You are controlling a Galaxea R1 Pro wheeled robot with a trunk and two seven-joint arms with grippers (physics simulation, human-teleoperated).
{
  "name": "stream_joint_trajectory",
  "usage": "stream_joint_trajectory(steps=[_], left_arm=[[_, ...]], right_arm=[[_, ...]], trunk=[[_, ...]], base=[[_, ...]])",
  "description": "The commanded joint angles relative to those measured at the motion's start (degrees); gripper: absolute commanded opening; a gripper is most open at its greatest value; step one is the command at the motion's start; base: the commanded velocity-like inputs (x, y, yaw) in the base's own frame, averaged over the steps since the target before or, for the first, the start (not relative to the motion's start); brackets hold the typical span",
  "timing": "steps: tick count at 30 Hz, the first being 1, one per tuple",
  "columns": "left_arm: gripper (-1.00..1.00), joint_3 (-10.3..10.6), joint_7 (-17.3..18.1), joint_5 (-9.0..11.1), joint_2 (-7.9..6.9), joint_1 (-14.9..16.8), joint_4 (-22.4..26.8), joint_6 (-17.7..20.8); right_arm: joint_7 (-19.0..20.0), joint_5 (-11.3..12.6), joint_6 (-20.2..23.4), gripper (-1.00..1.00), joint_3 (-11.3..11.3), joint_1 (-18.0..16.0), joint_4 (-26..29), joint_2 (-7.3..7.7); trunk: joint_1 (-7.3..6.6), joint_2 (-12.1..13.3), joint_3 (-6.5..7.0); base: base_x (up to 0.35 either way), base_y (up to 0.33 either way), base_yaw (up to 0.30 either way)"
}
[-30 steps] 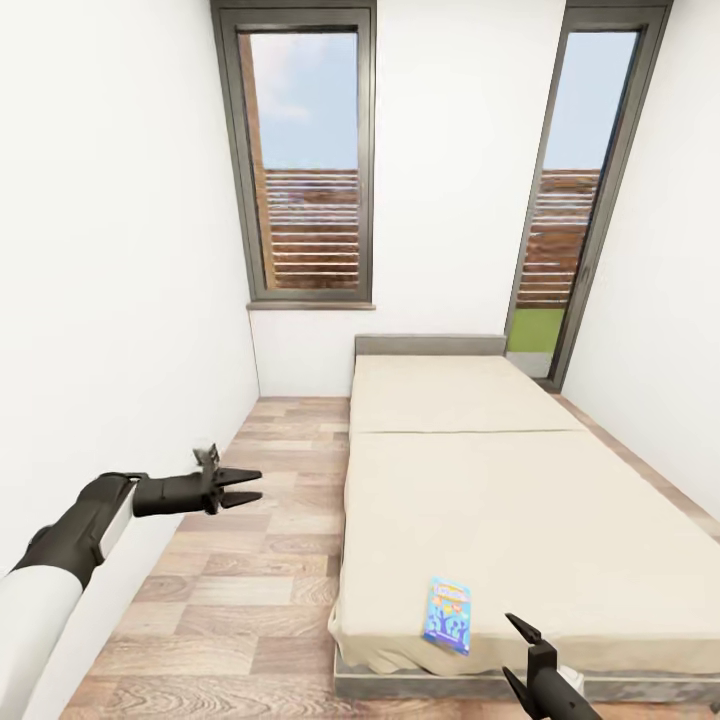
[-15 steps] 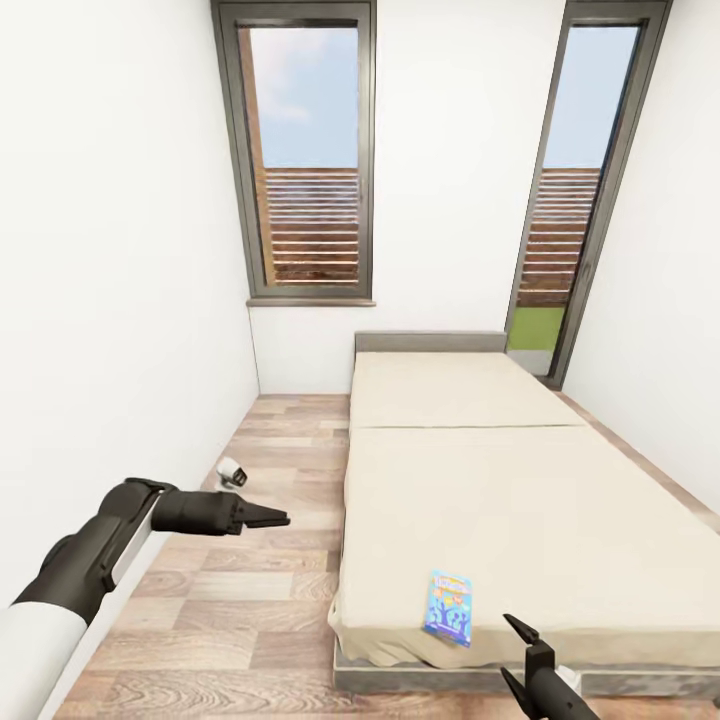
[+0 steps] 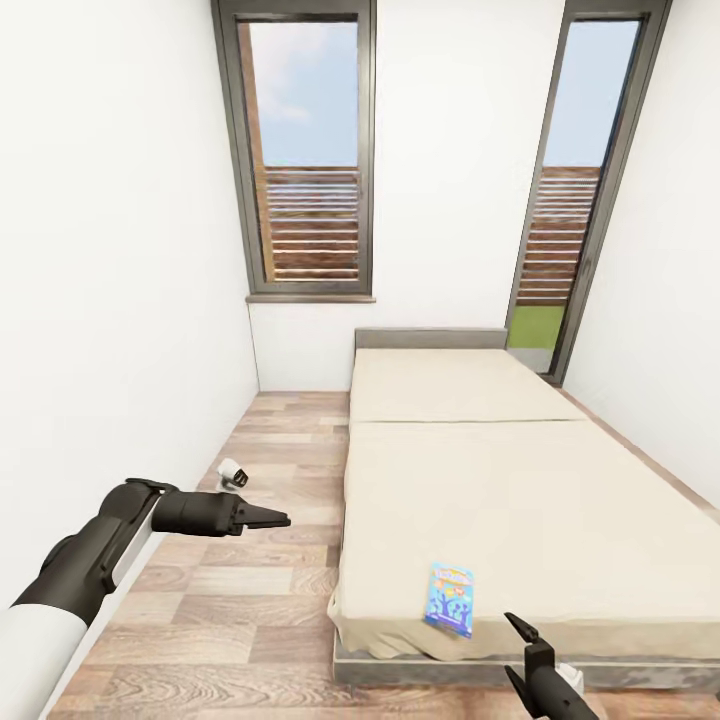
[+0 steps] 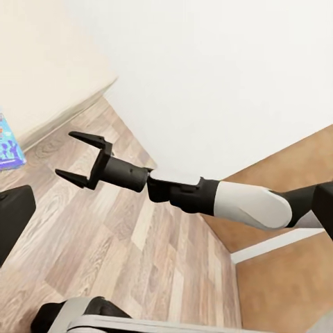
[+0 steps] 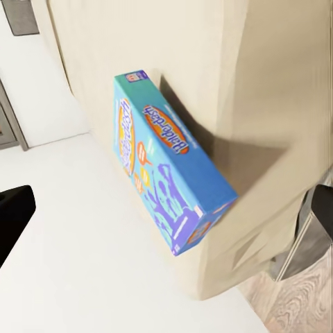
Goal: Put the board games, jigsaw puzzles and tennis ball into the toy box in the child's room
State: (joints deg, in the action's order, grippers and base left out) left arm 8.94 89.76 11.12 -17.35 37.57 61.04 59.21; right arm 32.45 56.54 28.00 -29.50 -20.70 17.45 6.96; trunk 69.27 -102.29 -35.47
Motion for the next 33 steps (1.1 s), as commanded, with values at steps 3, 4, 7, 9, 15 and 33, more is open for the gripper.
stream_joint_trajectory(steps=[3,4,7,9,15,33], left_arm=[[1.0,0.1,0.2,0.0,-0.07,0.0,0.0,0.6],[1.0,0.1,0.2,0.0,-0.08,0.0,0.0,0.6],[1.0,0.0,0.2,0.0,-0.1,0.0,0.0,0.6],[1.0,0.0,0.2,0.0,-0.12,0.0,0.0,0.6],[1.0,-0.1,0.2,0.1,-0.14,0.0,0.0,0.6],[1.0,-0.1,0.2,0.0,-0.14,0.0,-0.3,0.6]], right_arm=[[0.0,0.2,0.3,1.0,-0.2,-0.1,0.0,0.12],[0.0,0.2,0.3,1.0,-0.2,-0.1,0.0,0.14],[0.0,0.2,0.2,1.0,-0.2,-0.1,0.0,0.06],[-0.1,0.2,0.2,1.0,-0.2,-0.1,0.0,-0.01],[-0.3,0.0,0.5,1.0,-0.2,-0.1,0.0,-0.09],[-3.2,-5.2,3.7,1.0,1.4,-0.6,0.0,-0.44]], trunk=[[0.66,-1.2,-0.6],[0.88,-1.6,-0.78],[1.54,-2.9,-1.32],[1.98,-3.7,-1.68],[2.64,-4.9,-2.22],[2.64,-4.9,-2.22]], base=[[0.0,0.0,0.0],[0.0,0.0,0.0],[0.0,0.0,0.0],[0.0,0.0,0.0],[0.0,0.0,0.0],[0.0,0.0,0.0]])
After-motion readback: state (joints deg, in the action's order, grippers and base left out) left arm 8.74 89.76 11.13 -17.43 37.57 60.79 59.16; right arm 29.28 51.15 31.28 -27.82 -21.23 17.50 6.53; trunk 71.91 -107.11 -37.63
